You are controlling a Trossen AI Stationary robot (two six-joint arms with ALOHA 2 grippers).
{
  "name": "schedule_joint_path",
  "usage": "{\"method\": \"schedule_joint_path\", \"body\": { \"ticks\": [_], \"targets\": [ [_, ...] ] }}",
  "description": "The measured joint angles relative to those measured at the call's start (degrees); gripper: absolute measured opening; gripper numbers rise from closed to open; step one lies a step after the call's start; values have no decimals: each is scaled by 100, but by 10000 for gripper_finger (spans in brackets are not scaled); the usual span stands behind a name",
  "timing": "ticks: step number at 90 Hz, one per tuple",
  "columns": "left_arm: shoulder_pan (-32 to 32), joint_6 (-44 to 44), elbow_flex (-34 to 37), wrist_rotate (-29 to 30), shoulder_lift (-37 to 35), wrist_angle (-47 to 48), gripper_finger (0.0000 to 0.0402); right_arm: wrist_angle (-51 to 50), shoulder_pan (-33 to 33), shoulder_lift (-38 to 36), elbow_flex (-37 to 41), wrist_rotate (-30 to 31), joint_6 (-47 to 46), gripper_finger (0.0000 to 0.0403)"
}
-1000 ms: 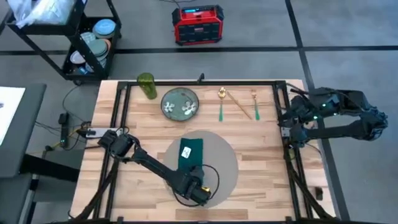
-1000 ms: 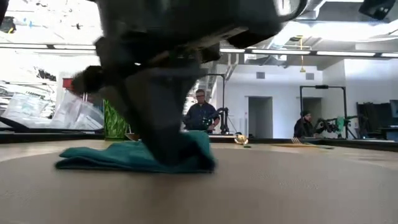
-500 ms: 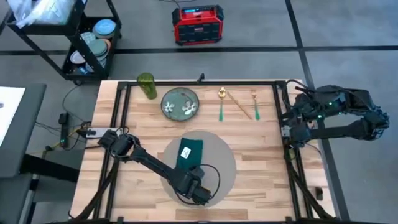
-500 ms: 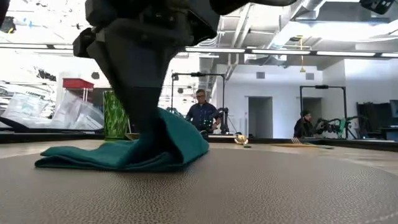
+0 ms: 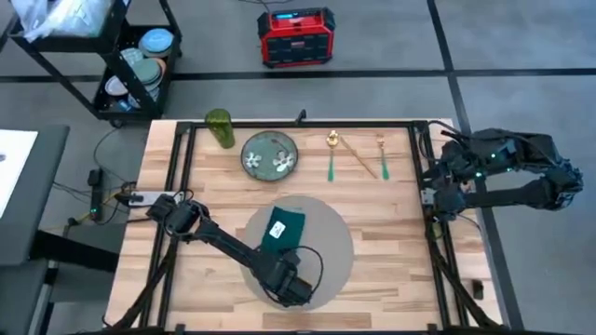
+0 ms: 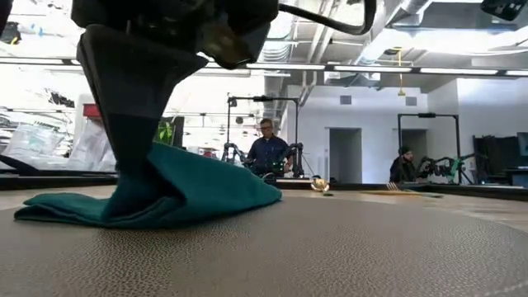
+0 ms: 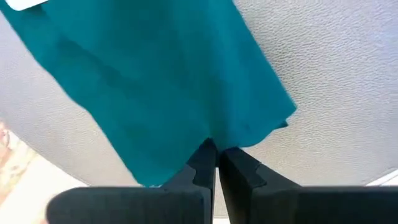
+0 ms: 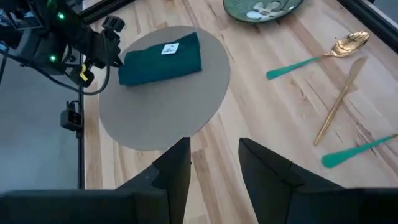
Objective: Set table place
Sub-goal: Fold the green napkin
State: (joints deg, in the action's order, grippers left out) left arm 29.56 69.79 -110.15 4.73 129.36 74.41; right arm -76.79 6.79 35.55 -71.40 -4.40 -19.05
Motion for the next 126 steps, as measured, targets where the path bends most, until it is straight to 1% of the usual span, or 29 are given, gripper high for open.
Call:
{"method": "schedule_joint_path", "body": {
  "ticks": [8, 15, 25, 33, 44, 51, 59, 64, 70, 78, 86, 92, 103, 107, 111, 115, 118, 126],
  "targets": [
    [-2, 26, 0, 1, 0, -62, 2, -23, 0, 0, 0, -2, 0, 125],
    [-4, -51, 0, -64, 0, -139, 15, -60, 0, 0, 0, -2, 2, 125],
    [-30, -123, 0, -355, -12, -235, 52, -160, 0, 0, 0, -7, 0, 125],
    [-46, -156, 0, -586, -44, -123, 88, -262, 0, 0, 0, -17, 0, 125],
    [-48, -163, -4, -599, -59, 623, 125, -295, 0, 0, 0, -22, 0, 125],
    [-48, -163, -4, -499, -63, 1028, 134, -295, 0, 0, 0, -26, -4, 125],
    [-45, -39, -4, -304, -63, 1103, 136, -295, 0, 0, 0, -26, -54, 125],
    [-46, 240, -3, -233, -64, 880, 136, -295, 0, 0, 0, -26, -65, 125],
    [-21, 472, -2, -195, -81, 320, 136, -294, 0, 0, 0, -26, -114, 125],
    [111, 1097, 2, -77, -227, -244, 137, -295, 0, -1, 0, -26, -149, 125],
    [477, 2277, -2, 660, -537, -500, 135, -294, 0, -2, 0, -27, -146, 125],
    [815, 3295, -4, 1243, -761, -263, 131, -292, 0, -2, 0, -26, -94, 125],
    [1589, 5385, -4, 1828, -1066, 426, 128, -291, 0, -2, 0, -28, -9, 125],
    [1925, 6196, -4, 2162, -1094, 527, 128, -290, 0, -2, 0, -28, 5, 125],
    [2126, 6350, -4, 2296, -1059, 303, 127, -293, -1, -2, 0, -28, 9, 125],
    [2213, 6366, 3, 2097, -1007, -3, 127, -290, 0, -2, 0, -27, 9, 125],
    [2209, 6339, 28, 2047, -884, -218, 127, -291, 0, 0, 0, -28, 11, 125],
    [2096, 6341, 35, 2303, -448, -716, 127, -284, -2, -2, 0, -28, 44, 125]
  ]
}}
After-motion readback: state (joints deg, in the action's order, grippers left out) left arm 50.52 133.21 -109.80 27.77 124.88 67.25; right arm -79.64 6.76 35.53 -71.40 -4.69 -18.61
